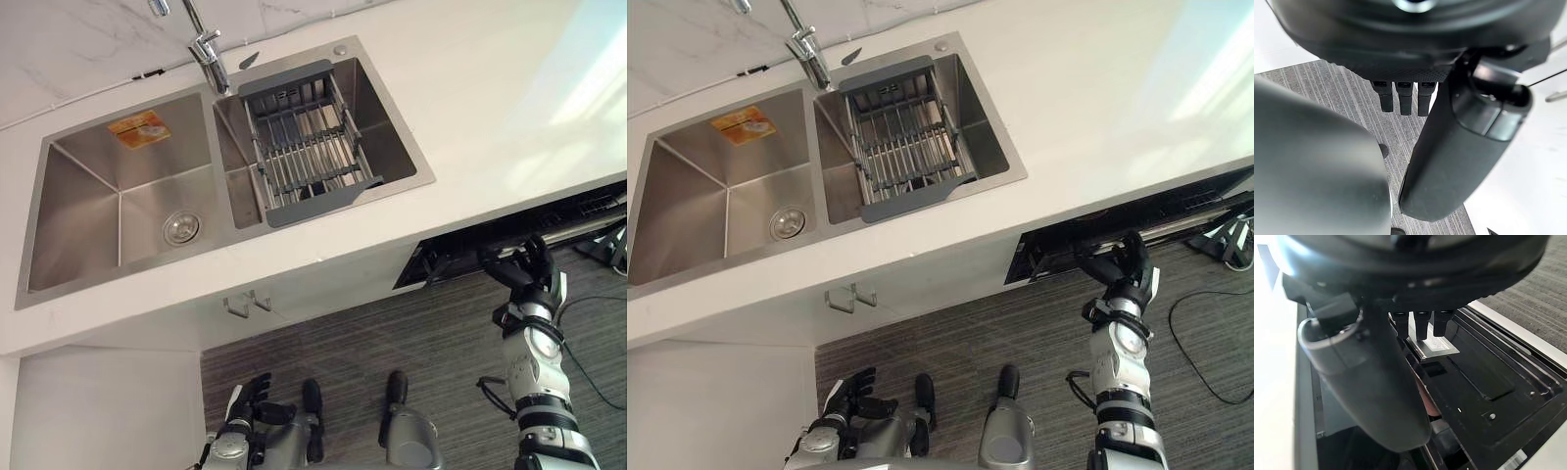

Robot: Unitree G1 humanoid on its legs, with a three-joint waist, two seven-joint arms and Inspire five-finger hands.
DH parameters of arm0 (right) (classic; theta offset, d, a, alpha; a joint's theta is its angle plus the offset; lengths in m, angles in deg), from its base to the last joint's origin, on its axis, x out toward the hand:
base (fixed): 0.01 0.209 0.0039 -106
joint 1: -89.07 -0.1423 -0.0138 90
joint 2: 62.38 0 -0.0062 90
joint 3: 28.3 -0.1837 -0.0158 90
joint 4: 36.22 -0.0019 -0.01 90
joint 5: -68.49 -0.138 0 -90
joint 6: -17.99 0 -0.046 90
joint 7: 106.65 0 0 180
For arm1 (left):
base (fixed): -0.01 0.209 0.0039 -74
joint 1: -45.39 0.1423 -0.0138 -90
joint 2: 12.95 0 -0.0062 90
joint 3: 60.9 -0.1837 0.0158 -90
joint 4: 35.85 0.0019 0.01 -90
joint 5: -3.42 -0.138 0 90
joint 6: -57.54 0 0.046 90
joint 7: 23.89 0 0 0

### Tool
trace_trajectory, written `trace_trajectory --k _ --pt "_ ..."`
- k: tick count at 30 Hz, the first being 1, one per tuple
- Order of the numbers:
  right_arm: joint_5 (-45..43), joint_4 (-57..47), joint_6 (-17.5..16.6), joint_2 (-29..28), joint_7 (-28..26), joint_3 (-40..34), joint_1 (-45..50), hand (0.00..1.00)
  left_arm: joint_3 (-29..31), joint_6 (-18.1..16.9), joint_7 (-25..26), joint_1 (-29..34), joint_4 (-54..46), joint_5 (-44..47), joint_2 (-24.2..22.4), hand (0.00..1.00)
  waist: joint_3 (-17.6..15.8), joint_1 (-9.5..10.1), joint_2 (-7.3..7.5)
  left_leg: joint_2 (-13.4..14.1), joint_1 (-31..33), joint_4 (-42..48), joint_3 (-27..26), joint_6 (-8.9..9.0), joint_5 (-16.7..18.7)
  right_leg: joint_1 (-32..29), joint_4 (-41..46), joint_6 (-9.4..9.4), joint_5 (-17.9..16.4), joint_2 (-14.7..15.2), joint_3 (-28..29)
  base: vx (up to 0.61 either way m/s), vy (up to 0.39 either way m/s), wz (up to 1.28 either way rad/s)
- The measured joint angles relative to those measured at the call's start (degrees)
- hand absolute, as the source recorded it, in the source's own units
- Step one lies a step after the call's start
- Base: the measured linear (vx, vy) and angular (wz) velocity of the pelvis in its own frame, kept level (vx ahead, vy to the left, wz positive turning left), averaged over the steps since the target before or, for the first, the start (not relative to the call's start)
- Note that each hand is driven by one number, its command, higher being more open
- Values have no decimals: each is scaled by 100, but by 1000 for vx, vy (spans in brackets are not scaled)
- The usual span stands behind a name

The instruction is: Walk over to the sink, pick up the cup, carry it to the dishwasher, place the cup inside the dishwasher, then close the dishwasher door

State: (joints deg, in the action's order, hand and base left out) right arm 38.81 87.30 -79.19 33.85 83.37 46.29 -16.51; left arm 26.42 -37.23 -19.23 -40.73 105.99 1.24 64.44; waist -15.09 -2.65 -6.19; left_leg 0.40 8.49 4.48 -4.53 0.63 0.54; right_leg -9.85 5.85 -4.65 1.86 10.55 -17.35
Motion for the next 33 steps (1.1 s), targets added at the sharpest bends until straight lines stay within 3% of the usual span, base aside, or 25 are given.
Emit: trace_trajectory --k 9,19,28,33 --pt "236 1033 185 443 -33 599 -987 90 1 -111 27 -67 -50 89 57 90 -256 20 16 0 116 137 39 6 5 -33 -1 29 34 -16 -19 -6 3 1" --pt "451 1005 210 434 -18 729 -1260 90 -18 -105 48 -140 -164 108 92 90 -427 26 20 119 303 313 -60 51 32 -142 -144 99 181 -149 100 -46 -3 -7" --pt "1201 -327 364 -74 -457 770 295 90 -18 -33 49 -147 -138 88 76 90 -414 44 43 124 -42 132 -5 70 23 216 -268 116 175 -199 22 33 2 3" --pt "1867 -1218 452 -441 -706 860 1342 90 14 19 48 -146 -10 66 106 90 -256 45 155 71 -301 -38 59 58 11 460 -322 51 115 -155 -49 17 20 7"
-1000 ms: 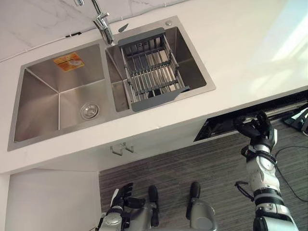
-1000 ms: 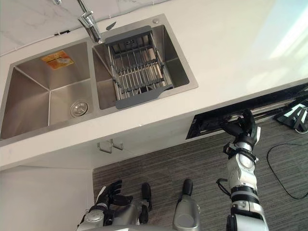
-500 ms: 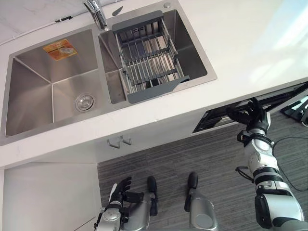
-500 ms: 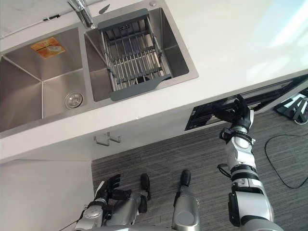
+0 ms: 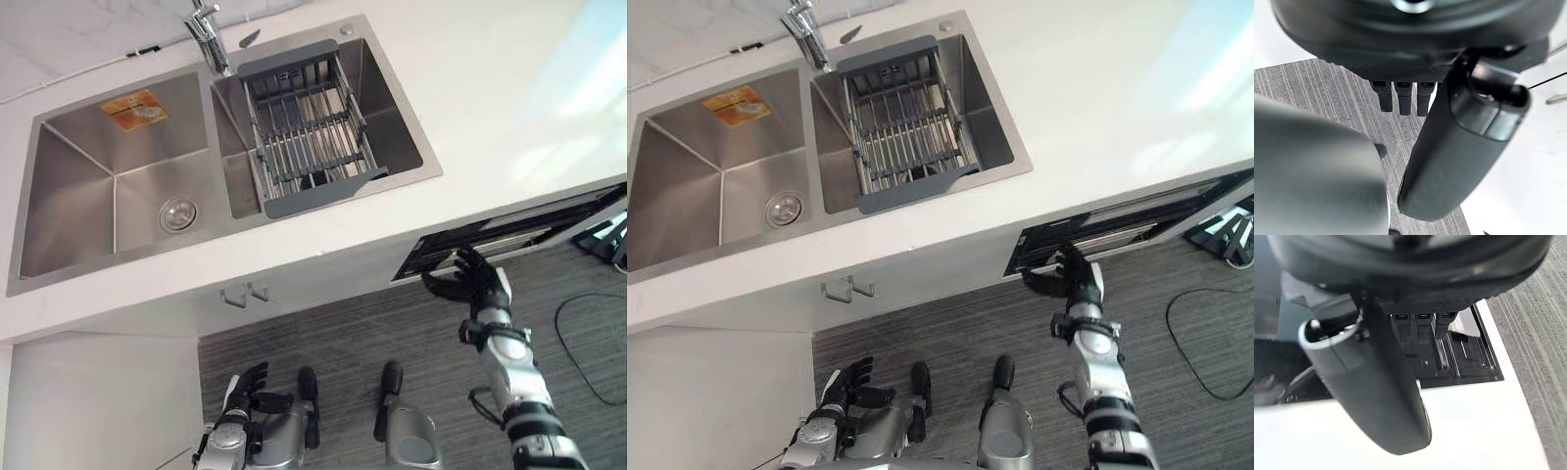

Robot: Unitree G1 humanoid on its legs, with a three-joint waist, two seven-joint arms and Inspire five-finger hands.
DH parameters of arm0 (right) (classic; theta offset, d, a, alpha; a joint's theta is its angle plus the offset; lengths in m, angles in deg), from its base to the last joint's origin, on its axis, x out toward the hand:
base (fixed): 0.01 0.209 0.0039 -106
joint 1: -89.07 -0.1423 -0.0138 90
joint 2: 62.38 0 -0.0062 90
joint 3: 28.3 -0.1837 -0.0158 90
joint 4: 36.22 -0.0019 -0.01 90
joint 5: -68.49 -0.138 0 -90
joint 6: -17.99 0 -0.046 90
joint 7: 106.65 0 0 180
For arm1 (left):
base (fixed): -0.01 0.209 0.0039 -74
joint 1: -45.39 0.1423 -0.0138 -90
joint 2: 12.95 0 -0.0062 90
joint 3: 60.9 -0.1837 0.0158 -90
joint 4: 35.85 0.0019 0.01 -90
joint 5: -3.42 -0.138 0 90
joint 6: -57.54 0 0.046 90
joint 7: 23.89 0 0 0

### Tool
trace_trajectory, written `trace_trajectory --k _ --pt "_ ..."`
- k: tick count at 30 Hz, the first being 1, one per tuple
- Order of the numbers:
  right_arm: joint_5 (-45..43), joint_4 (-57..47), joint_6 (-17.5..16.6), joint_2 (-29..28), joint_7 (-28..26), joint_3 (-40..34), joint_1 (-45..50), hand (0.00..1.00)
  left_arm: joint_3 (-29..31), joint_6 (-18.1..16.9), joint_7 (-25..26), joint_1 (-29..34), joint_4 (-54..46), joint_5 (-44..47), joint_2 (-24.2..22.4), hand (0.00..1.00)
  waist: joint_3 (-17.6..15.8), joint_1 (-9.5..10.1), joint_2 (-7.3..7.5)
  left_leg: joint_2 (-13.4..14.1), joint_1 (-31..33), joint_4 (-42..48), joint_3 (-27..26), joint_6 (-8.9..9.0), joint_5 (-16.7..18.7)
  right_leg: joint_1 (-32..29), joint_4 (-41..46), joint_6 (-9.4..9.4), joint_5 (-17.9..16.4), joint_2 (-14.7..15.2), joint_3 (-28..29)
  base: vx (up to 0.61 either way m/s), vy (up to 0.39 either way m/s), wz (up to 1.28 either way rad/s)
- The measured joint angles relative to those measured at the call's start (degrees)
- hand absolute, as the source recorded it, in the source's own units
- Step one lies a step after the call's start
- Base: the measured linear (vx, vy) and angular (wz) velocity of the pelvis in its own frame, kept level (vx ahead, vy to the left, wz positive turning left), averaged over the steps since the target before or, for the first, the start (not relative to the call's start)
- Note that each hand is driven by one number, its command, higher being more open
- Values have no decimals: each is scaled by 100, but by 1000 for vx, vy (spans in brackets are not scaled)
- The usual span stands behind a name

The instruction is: Walk over to the sink, pick up the cup, carry it to the dishwasher, place the cup inside the dishwasher, then close the dishwasher door

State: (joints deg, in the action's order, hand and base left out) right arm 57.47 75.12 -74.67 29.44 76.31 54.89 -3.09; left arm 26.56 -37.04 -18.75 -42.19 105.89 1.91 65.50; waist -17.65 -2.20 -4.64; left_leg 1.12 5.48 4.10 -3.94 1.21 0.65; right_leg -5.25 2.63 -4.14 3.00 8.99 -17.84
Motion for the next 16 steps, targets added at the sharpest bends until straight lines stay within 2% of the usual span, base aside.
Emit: trace_trajectory --k 7,10,16 --pt "825 -257 -30 -308 -202 7 890 90 -1 53 -8 118 137 -89 108 90 503 -7 316 -52 -283 -198 154 -6 -8 360 -195 -57 -42 11 -187 54 8 12" --pt "1133 167 -84 -467 -191 -1 961 90 0 59 -8 124 197 -90 111 90 572 -8 347 -75 -446 -251 193 -6 -8 553 -265 -70 -51 18 -241 31 9 9" --pt "1164 1262 -61 -814 -126 -268 1004 90 46 91 -8 228 246 -89 109 90 837 -7 330 -90 -581 -423 290 -9 -92 684 -318 -86 -65 19 -344 -1 -2 8"
